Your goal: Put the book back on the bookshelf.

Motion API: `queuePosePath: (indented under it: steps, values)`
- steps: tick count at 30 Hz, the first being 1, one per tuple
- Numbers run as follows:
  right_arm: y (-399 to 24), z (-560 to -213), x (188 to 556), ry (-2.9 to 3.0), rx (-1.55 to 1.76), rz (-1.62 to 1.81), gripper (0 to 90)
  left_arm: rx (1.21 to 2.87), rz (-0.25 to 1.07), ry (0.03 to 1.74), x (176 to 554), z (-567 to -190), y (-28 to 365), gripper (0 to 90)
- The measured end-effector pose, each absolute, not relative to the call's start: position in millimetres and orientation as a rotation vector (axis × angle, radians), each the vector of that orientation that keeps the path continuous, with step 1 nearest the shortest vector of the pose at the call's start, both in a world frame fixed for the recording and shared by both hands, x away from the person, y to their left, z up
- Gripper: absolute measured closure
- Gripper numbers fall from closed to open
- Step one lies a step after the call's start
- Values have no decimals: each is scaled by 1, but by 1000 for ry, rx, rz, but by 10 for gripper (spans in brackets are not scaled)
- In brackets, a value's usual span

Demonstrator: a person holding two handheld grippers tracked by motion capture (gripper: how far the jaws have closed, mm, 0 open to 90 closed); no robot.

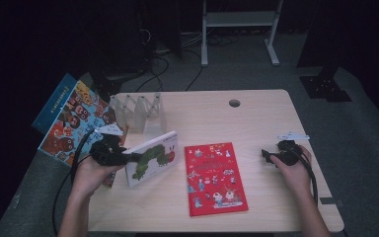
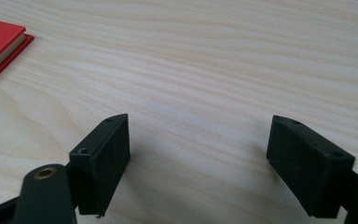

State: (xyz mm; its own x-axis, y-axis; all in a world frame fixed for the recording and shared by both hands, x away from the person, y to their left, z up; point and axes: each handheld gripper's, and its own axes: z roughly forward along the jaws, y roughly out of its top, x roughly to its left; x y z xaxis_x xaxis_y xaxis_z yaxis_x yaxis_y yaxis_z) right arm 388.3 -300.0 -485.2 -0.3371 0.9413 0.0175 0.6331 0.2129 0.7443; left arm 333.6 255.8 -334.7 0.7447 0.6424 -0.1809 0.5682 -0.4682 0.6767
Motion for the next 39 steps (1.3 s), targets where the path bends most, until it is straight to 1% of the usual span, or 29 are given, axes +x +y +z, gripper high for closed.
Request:
queuePosePath:
  steps: [8,15,22,25,30,33,39]
  values:
    - [-300,-485,388,2051,1456,931,204,2169,145,953,325,-332,279,755]
    - [-300,-485,388,2050,1456,931,203,2132,212,1031,329,-333,295,755]
    - [-300,-485,388,2051,1456,931,203,2096,273,1073,341,-334,295,755]
    - [-300,-485,388,2051,1455,930,203,2075,332,1092,352,-337,289,755]
    - [-300,-485,388,2051,1456,931,203,2038,359,1108,363,-341,284,755]
    - [-300,-485,388,2052,1455,931,202,2025,384,1133,376,-346,279,755]
    - [-300,-485,388,2052,1455,931,202,1991,396,1150,393,-355,273,755]
